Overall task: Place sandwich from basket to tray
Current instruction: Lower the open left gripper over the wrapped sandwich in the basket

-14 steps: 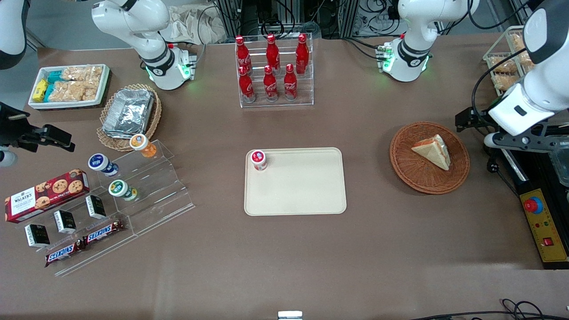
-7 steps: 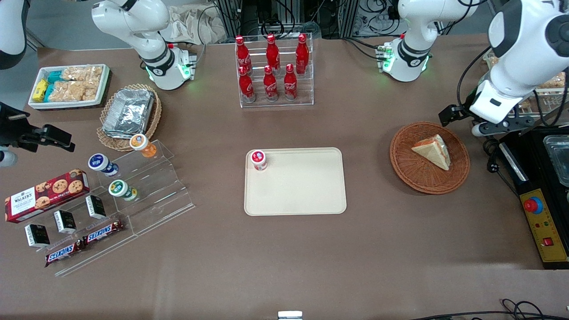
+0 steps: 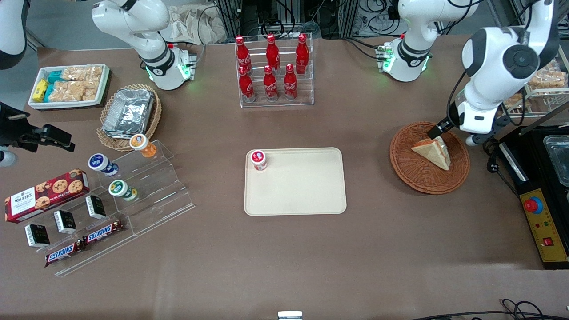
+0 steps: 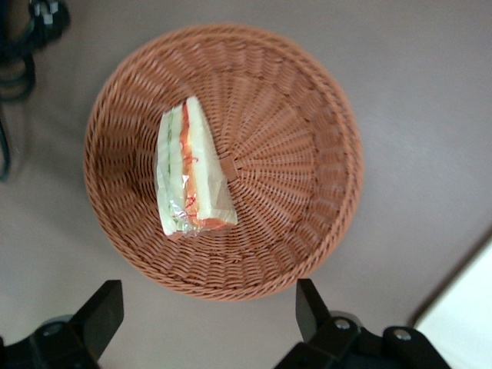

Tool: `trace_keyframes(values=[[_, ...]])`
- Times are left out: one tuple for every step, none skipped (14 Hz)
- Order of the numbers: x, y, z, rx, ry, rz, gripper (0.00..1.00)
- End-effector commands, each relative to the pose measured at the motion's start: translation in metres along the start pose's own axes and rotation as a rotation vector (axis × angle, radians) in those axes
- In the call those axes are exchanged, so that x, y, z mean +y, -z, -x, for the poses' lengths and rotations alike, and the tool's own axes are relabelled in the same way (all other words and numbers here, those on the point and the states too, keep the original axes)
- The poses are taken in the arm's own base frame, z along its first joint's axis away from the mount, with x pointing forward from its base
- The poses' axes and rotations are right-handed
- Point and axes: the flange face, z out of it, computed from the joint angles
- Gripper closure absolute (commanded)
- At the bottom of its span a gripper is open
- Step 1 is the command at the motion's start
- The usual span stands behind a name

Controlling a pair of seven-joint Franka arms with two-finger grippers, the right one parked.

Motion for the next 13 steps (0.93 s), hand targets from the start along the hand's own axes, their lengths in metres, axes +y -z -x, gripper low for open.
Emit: trace_keyframes(values=[[-0.008, -0.024, -0.006, 0.006, 0.122, 0.000, 0.00], [-0.018, -0.030, -0.013, -0.002, 0.162, 0.003, 0.00], [-0.020, -0.036, -0.016, -0.009, 0.175, 0.000, 0.00], [-0.022, -0.044, -0.018, -0.022, 0.184, -0.009, 0.00], [-0.024, -0.052, -0.022, -0.030, 0.200, -0.014, 0.00], [-0.023, -0.061, -0.023, -0.037, 0.227, -0.022, 0.00], [-0.022, -0.070, -0.024, -0.049, 0.250, -0.035, 0.00], [-0.022, -0.078, -0.025, -0.056, 0.265, -0.043, 0.00], [-0.022, -0.083, -0.025, -0.063, 0.280, -0.051, 0.00], [-0.021, -0.087, -0.025, -0.067, 0.294, -0.056, 0.00], [-0.020, -0.096, -0.026, -0.073, 0.297, -0.063, 0.00], [-0.020, -0.106, -0.027, -0.079, 0.297, -0.071, 0.00], [-0.020, -0.116, -0.030, -0.086, 0.306, -0.074, 0.00]])
